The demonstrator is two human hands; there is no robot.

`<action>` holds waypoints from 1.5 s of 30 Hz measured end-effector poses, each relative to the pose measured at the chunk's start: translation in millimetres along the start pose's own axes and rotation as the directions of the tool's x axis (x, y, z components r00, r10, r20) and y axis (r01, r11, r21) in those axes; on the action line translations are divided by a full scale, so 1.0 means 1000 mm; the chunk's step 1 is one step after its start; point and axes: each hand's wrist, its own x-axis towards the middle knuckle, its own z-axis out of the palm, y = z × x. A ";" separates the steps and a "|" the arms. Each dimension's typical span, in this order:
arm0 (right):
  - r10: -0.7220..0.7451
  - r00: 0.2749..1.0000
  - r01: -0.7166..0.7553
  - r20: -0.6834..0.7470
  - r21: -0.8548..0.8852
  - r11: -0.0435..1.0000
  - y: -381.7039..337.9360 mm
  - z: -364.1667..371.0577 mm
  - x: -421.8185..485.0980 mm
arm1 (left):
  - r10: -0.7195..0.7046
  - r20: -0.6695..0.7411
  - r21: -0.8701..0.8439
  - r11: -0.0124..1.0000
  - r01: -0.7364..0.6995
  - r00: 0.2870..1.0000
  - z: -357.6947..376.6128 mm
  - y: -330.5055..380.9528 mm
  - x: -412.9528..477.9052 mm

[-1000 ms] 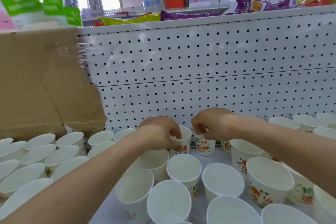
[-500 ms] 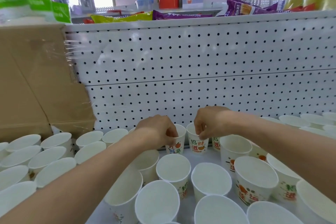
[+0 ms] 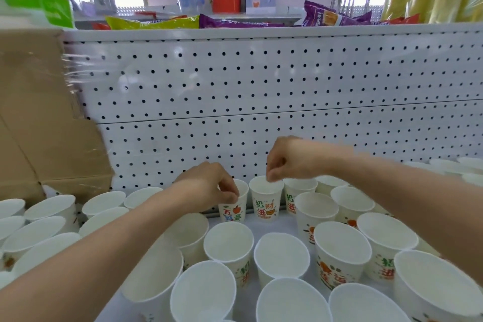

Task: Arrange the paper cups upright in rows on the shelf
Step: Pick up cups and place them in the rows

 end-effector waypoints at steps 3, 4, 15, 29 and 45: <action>0.035 0.997 -0.027 0.063 -0.119 0.993 -0.011 0.021 0.005 | 0.019 0.006 0.004 1.000 -0.019 1.000 0.001 -0.001 0.002; 0.037 0.996 -0.026 0.076 -0.146 0.989 -0.014 0.025 0.005 | 0.030 0.006 0.004 1.000 -0.030 1.000 0.001 -0.002 0.002; -0.093 0.992 0.085 -0.079 -0.101 0.991 -0.035 0.022 0.003 | 0.003 -0.070 -0.191 0.982 -0.016 0.998 -0.055 -0.040 -0.064; -0.268 0.960 0.277 0.076 -0.152 0.949 -0.118 0.046 0.059 | 0.165 0.325 -0.135 0.983 -0.127 0.931 -0.036 -0.024 -0.139; -0.220 0.971 0.231 0.089 -0.147 0.962 -0.131 0.056 0.067 | -0.205 -0.048 0.288 0.934 0.210 0.978 -0.038 -0.105 -0.056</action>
